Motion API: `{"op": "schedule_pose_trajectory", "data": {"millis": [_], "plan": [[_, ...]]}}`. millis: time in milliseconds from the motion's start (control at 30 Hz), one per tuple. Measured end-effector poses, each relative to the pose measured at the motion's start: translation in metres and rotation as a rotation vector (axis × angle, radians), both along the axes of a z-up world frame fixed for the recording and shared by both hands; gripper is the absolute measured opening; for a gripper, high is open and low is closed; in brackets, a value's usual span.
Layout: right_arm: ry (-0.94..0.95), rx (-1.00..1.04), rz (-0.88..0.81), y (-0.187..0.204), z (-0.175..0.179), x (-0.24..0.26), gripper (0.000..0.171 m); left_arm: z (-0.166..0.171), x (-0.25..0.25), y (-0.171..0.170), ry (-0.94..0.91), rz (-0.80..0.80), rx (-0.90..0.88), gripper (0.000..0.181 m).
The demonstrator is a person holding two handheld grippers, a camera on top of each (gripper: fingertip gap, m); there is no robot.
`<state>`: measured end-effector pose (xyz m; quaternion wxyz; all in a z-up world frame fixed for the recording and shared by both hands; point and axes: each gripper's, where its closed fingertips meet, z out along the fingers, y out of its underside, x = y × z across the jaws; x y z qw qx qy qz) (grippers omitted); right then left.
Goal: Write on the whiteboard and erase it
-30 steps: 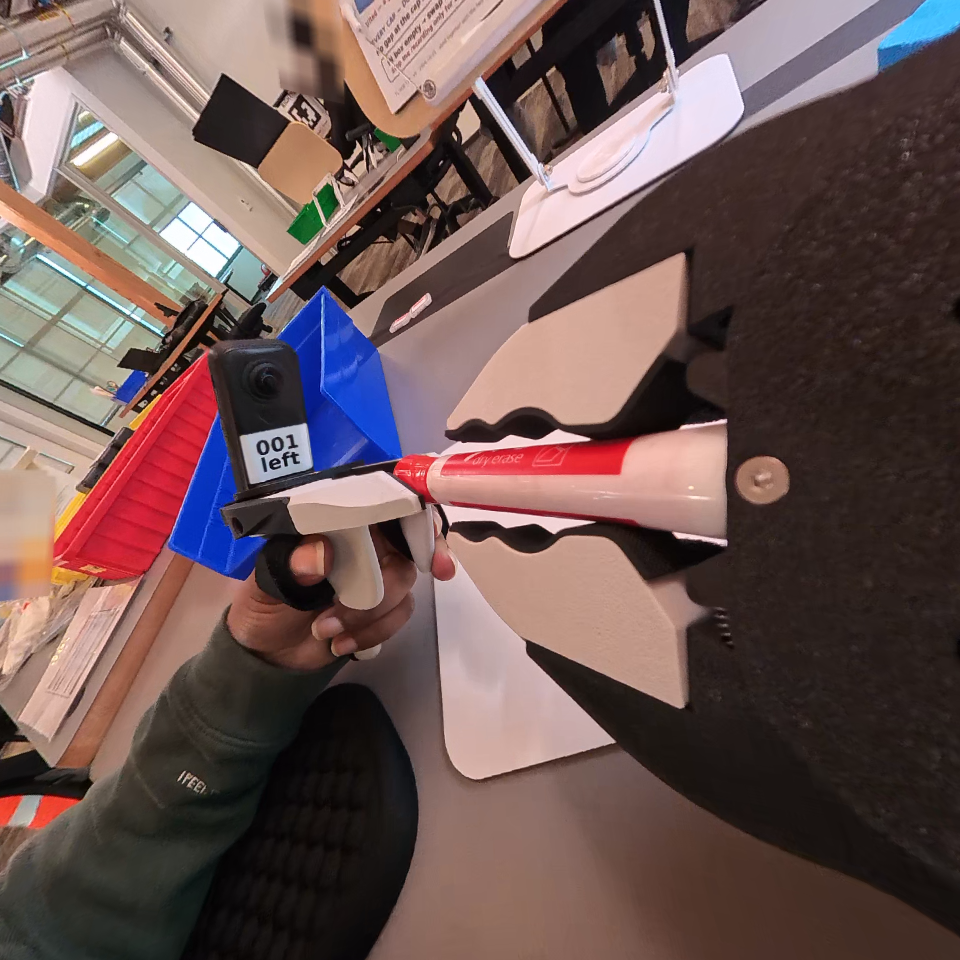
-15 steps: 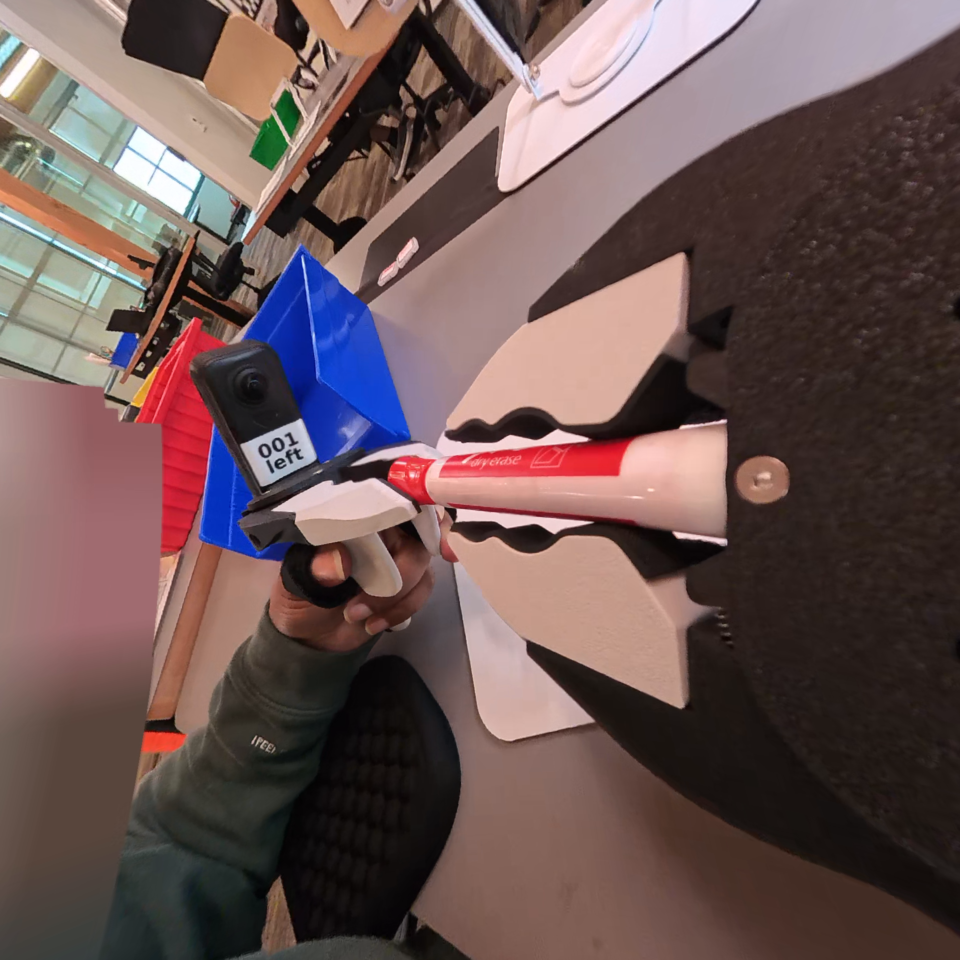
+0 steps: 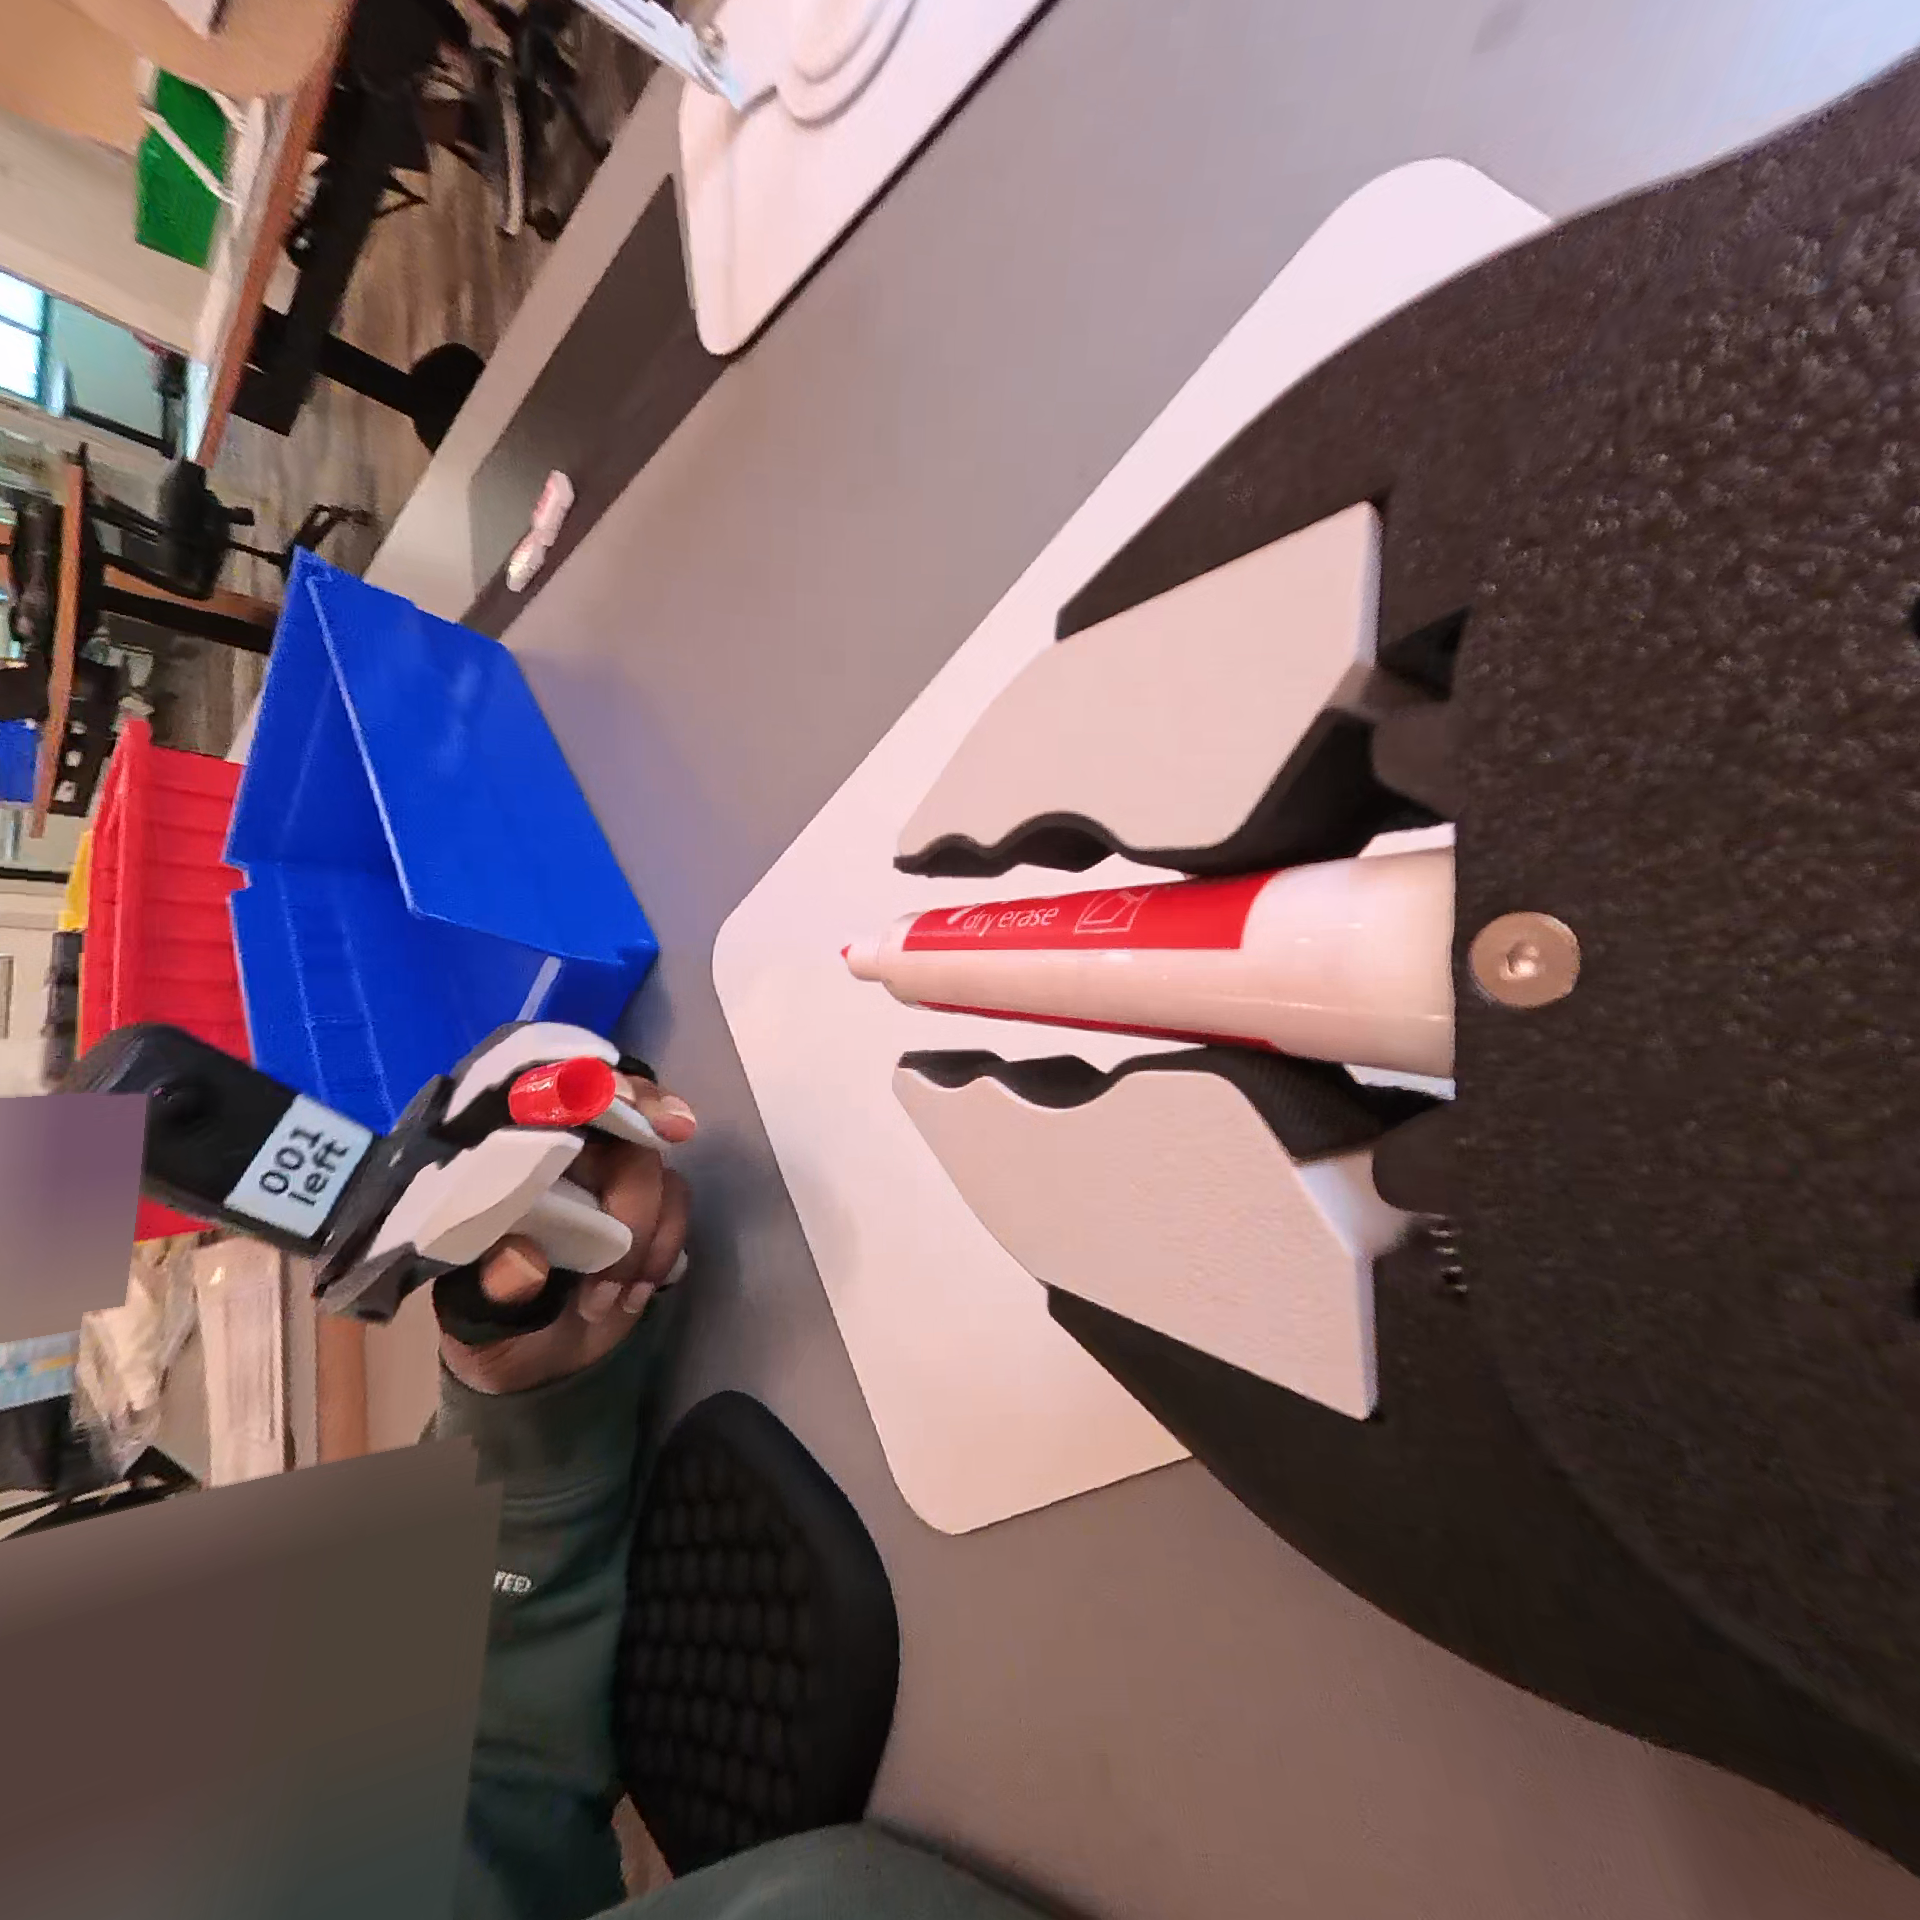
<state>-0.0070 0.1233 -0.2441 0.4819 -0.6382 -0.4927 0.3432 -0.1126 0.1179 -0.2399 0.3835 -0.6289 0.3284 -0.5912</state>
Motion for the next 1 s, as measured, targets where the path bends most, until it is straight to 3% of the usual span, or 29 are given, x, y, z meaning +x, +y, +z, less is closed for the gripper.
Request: {"op": "schedule_pose_trajectory", "data": {"millis": [400, 600, 1000], "plan": [[-0.2, -0.021, 0.016, 0.001, -0.021, -0.02, 0.033, -0.01, -0.007, -0.014, 0.087, 0.059, 0.184, 0.019], [-0.401, -0.13, 0.089, -0.005, -0.038, -0.047, 0.033, -0.009, -0.026, -0.006, 0.126, 0.144, 0.278, 0.019], [-0.655, -0.162, 0.164, 0.016, -0.061, -0.089, 0.033, -0.017, -0.041, -0.004, 0.183, 0.151, 0.291, 0.019]]}}
